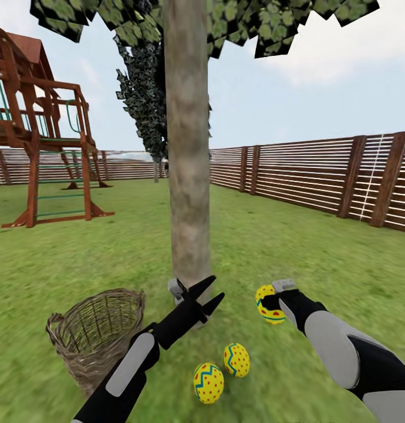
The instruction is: Take the three Easter eggs out of the wicker basket on the lawn in the garden, then place them on the lawn next to a single tree (choose any tree) so that all three eggs are next to the same tree and none are left in the basket.
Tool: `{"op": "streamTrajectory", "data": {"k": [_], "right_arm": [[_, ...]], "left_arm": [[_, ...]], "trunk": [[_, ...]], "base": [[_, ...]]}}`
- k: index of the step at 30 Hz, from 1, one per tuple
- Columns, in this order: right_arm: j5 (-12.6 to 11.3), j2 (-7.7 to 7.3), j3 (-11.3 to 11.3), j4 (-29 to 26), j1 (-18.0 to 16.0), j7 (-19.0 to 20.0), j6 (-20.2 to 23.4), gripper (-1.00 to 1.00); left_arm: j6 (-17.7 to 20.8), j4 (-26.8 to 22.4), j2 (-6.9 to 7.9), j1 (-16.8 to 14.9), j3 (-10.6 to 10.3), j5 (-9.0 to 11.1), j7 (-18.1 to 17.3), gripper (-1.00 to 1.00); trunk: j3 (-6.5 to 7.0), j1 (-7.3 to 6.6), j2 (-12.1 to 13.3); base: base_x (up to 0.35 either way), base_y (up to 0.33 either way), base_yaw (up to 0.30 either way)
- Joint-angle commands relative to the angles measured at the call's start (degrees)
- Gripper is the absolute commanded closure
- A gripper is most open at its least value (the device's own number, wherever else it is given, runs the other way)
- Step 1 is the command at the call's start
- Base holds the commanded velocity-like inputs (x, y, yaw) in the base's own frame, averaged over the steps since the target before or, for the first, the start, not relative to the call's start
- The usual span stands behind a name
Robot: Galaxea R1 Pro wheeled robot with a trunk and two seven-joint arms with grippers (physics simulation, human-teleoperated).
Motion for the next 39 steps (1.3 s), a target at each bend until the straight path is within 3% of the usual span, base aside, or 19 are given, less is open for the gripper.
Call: {"op": "streamTrajectory", "data": {"k": [1,6,20,29,33,37,39], "right_arm": [[0.3,0.01,-0.4,-0.1,0.0,0.1,-0.2,1.00],[-0.1,0.18,-0.4,0.0,0.3,-6.5,-0.5,1.00],[-0.2,0.22,-0.4,0.0,0.4,-7.1,-0.7,1.00],[-0.3,0.22,-0.4,0.0,0.4,-7.4,-0.7,1.00],[0.1,0.26,-0.4,0.6,0.4,-13.2,-0.3,1.00],[0.6,0.56,-0.4,5.2,0.4,-13.7,-0.2,1.00],[2.6,1.04,-0.3,5.8,0.4,-13.7,-0.3,1.00]], "left_arm": [[0.4,0.0,-0.01,0.0,0.0,0.5,0.0,-1.00],[0.4,0.1,0.00,0.0,-0.1,0.5,0.0,-1.00],[0.4,2.7,-0.76,0.0,-0.1,0.5,0.0,-1.00],[0.4,2.7,-0.79,0.0,-0.1,0.5,0.0,-1.00],[0.4,2.7,-0.84,0.0,-0.1,0.5,0.0,-1.00],[0.3,2.7,-1.10,0.0,-0.1,0.4,0.0,-1.00],[0.0,2.7,-1.14,0.0,-0.1,0.4,0.0,-1.00]], "trunk": [[-0.12,-0.02,0.0],[-0.51,-0.02,0.0],[-1.71,-0.02,0.0],[-2.47,-0.02,0.0],[-2.82,-0.02,0.0],[-3.16,-0.02,0.0],[-3.33,-0.02,0.0]], "base": [[0.001,-0.303,0.194],[0.004,-0.059,0.154],[0.000,-0.007,0.128],[0.085,-0.299,0.126],[0.152,-0.264,0.126],[0.168,-0.188,0.126],[0.167,-0.175,0.125]]}}
